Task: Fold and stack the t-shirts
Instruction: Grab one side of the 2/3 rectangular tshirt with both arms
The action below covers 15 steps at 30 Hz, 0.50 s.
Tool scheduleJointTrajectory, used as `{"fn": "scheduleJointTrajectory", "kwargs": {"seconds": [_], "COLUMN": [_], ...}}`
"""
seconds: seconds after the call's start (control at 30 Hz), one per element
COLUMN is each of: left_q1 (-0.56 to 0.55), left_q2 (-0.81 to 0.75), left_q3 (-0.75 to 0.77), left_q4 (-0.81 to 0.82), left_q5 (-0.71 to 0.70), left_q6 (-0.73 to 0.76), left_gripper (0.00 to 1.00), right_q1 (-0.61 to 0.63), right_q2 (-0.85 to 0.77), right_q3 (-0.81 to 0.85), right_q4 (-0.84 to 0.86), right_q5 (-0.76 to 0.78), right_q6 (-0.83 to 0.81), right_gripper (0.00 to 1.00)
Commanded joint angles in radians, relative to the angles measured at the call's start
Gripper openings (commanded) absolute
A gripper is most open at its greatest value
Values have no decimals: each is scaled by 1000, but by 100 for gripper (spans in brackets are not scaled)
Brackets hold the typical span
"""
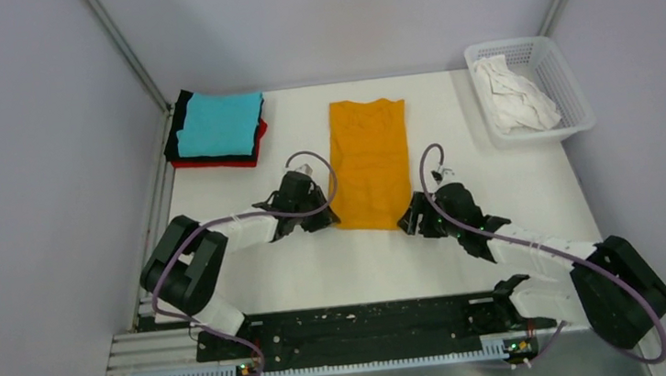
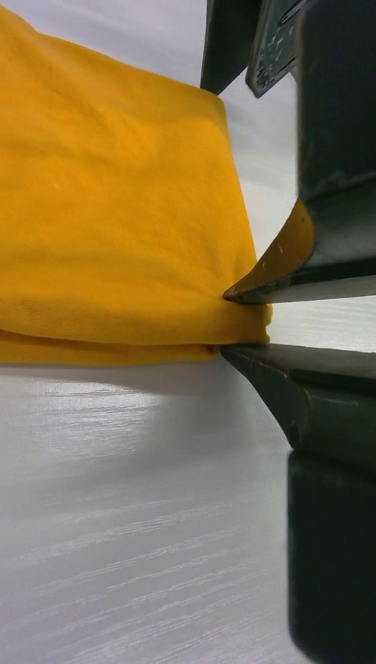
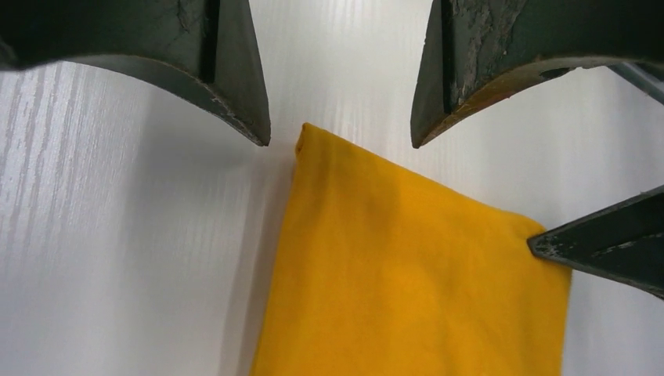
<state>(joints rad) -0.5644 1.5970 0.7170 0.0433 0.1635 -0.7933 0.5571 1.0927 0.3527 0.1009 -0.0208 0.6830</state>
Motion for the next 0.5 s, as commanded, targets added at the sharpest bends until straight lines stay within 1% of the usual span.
{"fn": "scheduleJointTrajectory", "kwargs": {"seconds": [0.0, 0.07, 0.13, 0.23, 0.33, 0.37, 0.4, 0.43, 0.47], "left_q1": [-7, -6, -7, -7, -7, -7, -8, -8, -8], "left_q2": [33, 47, 60, 70, 73, 71, 68, 64, 57], "left_q3": [10, 12, 20, 23, 25, 22, 18, 12, 7], "left_q4": [-32, -28, -28, -24, -38, -37, -35, -31, -29], "left_q5": [-32, -32, -28, -36, -47, -45, -45, -42, -44], "left_q6": [1, -3, -10, -10, -9, -12, -12, -14, -16], "left_gripper": [27, 22, 17, 15, 4, 0, 0, 0, 0], "right_q1": [-6, -6, -6, -6, -6, -6, -6, -6, -6], "right_q2": [99, 135, 159, 176, 190, 192, 193, 193, 193], "right_q3": [60, 59, 50, 44, 56, 55, 53, 49, 45], "right_q4": [47, 67, 78, 87, 77, 81, 89, 96, 97], "right_q5": [-6, -12, 5, 45, 33, 26, 4, -15, -28], "right_q6": [0, -9, -19, -22, -25, -27, -27, -26, -26], "right_gripper": [62, 59, 49, 46, 39, 33, 25, 13, 4]}}
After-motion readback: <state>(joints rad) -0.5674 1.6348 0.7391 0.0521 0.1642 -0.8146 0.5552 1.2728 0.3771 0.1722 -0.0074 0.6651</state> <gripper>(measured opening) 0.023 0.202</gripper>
